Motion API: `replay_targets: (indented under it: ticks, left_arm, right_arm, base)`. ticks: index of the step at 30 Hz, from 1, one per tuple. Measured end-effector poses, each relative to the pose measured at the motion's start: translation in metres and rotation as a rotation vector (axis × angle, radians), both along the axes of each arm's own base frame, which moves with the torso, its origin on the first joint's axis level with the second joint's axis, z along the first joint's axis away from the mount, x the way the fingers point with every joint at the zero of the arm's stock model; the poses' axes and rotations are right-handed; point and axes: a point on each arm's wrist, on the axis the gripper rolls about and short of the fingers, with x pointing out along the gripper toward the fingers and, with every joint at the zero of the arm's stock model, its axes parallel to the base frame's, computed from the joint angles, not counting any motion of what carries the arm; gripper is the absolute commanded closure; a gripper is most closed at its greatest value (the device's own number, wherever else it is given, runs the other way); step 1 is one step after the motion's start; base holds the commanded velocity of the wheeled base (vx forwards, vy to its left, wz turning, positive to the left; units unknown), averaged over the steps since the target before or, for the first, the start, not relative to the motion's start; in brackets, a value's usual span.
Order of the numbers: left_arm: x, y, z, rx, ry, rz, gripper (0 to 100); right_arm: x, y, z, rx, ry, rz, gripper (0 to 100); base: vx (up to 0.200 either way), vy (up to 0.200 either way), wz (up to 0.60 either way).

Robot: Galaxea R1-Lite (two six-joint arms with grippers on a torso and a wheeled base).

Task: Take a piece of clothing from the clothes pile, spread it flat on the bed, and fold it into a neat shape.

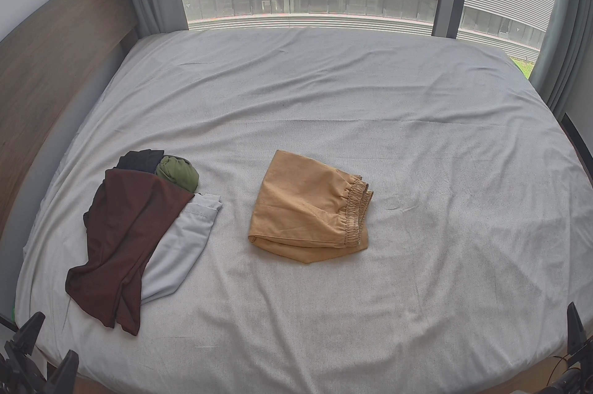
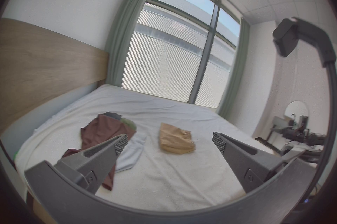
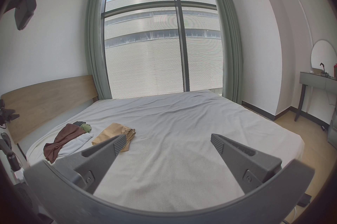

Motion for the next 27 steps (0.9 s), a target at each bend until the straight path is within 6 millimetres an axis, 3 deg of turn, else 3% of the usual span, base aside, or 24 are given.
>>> replay_targets:
  ticks: [14,27]
  left_arm:
    - [-0.004,0.003,-0.015,0.168,0.029,0.349,0]
    - [-0.004,0.004,-0.02,0.225,0.063,0.363,0]
  right_arm:
    - [0.0,0.001,0.002,-0.049,-0.015,0.061,0]
    - [0.0,0.001,0.002,-0.055,-0.014,0.048,0]
  base:
    - [0.0,0.0,0.0]
    - [0.0,0.0,0.0]
